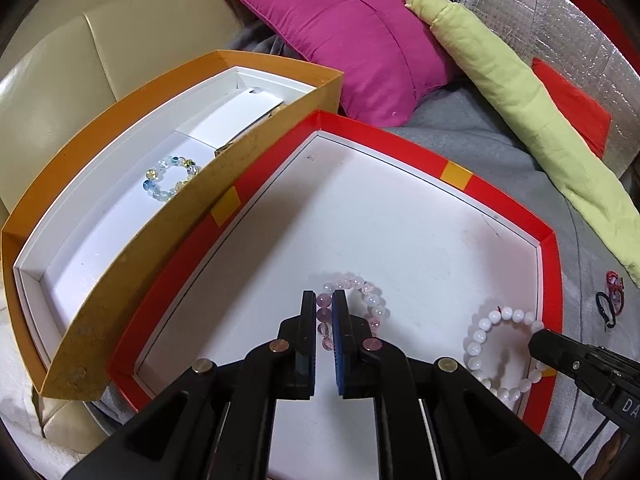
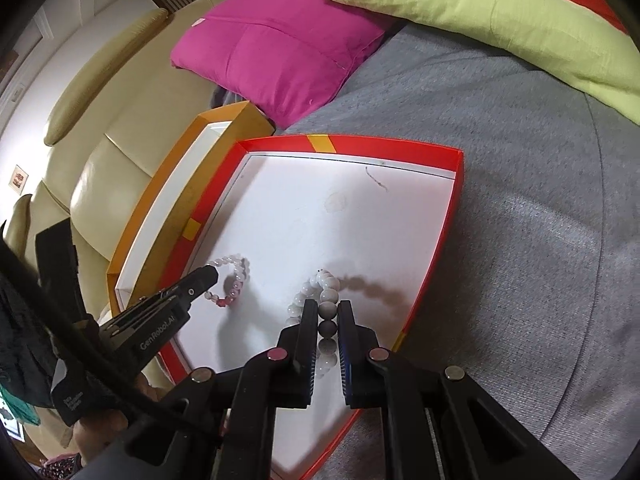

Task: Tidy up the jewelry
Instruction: 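Lower the white bracelet into the tray with the right gripper while the left releases the pink one, then grasp the dark red hair band with the right gripper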

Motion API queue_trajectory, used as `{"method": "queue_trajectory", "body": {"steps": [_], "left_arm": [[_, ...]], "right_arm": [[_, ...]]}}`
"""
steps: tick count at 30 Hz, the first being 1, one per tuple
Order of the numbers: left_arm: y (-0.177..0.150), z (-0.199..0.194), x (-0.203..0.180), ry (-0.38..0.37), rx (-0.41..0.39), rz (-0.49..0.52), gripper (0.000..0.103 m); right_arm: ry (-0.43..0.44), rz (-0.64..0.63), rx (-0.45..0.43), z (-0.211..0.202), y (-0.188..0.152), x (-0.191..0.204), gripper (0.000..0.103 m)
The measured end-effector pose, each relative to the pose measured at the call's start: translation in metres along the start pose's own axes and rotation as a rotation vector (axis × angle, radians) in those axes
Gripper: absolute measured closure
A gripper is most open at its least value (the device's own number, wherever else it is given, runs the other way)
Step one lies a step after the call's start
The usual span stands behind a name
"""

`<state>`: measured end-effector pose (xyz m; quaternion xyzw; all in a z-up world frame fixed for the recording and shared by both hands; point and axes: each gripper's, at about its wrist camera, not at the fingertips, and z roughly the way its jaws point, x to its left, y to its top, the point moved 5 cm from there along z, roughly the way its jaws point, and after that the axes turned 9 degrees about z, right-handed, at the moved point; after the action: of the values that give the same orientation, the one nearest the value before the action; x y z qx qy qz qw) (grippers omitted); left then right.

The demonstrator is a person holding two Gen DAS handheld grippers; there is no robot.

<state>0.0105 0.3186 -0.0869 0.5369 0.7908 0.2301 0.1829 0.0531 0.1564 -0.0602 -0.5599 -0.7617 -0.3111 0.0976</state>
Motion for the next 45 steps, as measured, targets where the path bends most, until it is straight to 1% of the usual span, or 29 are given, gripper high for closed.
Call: {"method": "queue_trajectory", "body": {"steps": [6,7,9,10,11,12,13,14,16,17,18,19,20,22,24,25,27,32,34,37,40,43,45], "left_arm": [[0.001,-0.002,0.001,0.03,-0.002,0.004,0.095],[0.002,-0.003,0.002,0.039,-0.004,-0.001,0.095],[0.003,-0.007,0.004,0.05,-0.01,-0.005,0.094],[0.003,-0.009,0.003,0.052,-0.015,-0.002,0.093],[0.004,-0.012,0.003,0.057,-0.02,0.004,0.089],[0.005,-0.016,0.002,0.068,-0.026,0.012,0.085],[0.006,-0.019,0.002,0.075,-0.031,0.015,0.073],[0.007,-0.024,0.001,0.085,-0.045,0.015,0.061],[0.008,-0.033,0.0,0.105,-0.071,0.015,0.05],[0.009,-0.038,-0.001,0.113,-0.081,0.015,0.047],[0.009,-0.042,-0.003,0.117,-0.089,0.016,0.046],[0.01,-0.046,-0.006,0.117,-0.094,0.018,0.044],[0.011,-0.051,-0.009,0.113,-0.1,0.019,0.044],[0.012,-0.059,-0.016,0.107,-0.113,0.023,0.042],[0.012,-0.068,-0.028,0.098,-0.129,0.034,0.038],[0.012,-0.072,-0.034,0.095,-0.138,0.04,0.037],[0.012,-0.079,-0.05,0.084,-0.15,0.056,0.035],[0.008,-0.089,-0.113,0.021,-0.161,0.132,0.031],[0.003,-0.087,-0.141,-0.002,-0.154,0.173,0.031],[-0.005,-0.077,-0.185,-0.048,-0.125,0.236,0.031],[-0.017,-0.059,-0.228,-0.1,-0.085,0.298,0.031],[-0.03,-0.037,-0.258,-0.14,-0.038,0.332,0.031],[-0.034,-0.025,-0.27,-0.153,-0.014,0.344,0.031]], "right_arm": [[-0.034,-0.019,-0.002,-0.001,-0.001,0.003,0.092],[-0.04,-0.02,0.001,-0.001,-0.001,0.003,0.09],[-0.045,-0.021,-0.013,-0.006,0.0,0.004,0.079],[-0.045,-0.025,-0.025,-0.01,0.0,0.004,0.067],[-0.045,-0.032,-0.043,-0.016,0.0,0.005,0.055],[-0.046,-0.036,-0.058,-0.021,0.0,0.005,0.049],[-0.046,-0.041,-0.072,-0.027,0.0,0.005,0.043],[-0.045,-0.045,-0.086,-0.033,0.0,0.005,0.043],[-0.049,-0.052,-0.11,-0.047,-0.002,0.002,0.042],[-0.054,-0.052,-0.121,-0.053,-0.002,0.0,0.038],[-0.064,-0.052,-0.141,-0.062,-0.004,-0.005,0.036],[-0.073,-0.053,-0.157,-0.068,-0.006,-0.009,0.032],[-0.09,-0.056,-0.179,-0.077,-0.009,-0.017,0.027],[-0.126,-0.052,-0.2,-0.089,-0.014,-0.031,0.021],[-0.164,-0.048,-0.221,-0.102,-0.022,-0.051,0.019],[-0.196,-0.038,-0.228,-0.109,-0.027,-0.065,0.019],[-0.229,-0.006,-0.239,-0.122,-0.036,-0.093,0.019],[-0.278,0.096,-0.253,-0.152,-0.058,-0.163,0.019],[-0.281,0.141,-0.257,-0.162,-0.065,-0.187,0.019],[-0.294,0.188,-0.289,-0.18,-0.07,-0.219,0.019],[-0.315,0.253,-0.342,-0.199,-0.071,-0.249,0.018],[-0.294,0.344,-0.391,-0.209,-0.07,-0.271,0.019],[-0.287,0.376,-0.397,-0.211,-0.07,-0.281,0.019]]}}
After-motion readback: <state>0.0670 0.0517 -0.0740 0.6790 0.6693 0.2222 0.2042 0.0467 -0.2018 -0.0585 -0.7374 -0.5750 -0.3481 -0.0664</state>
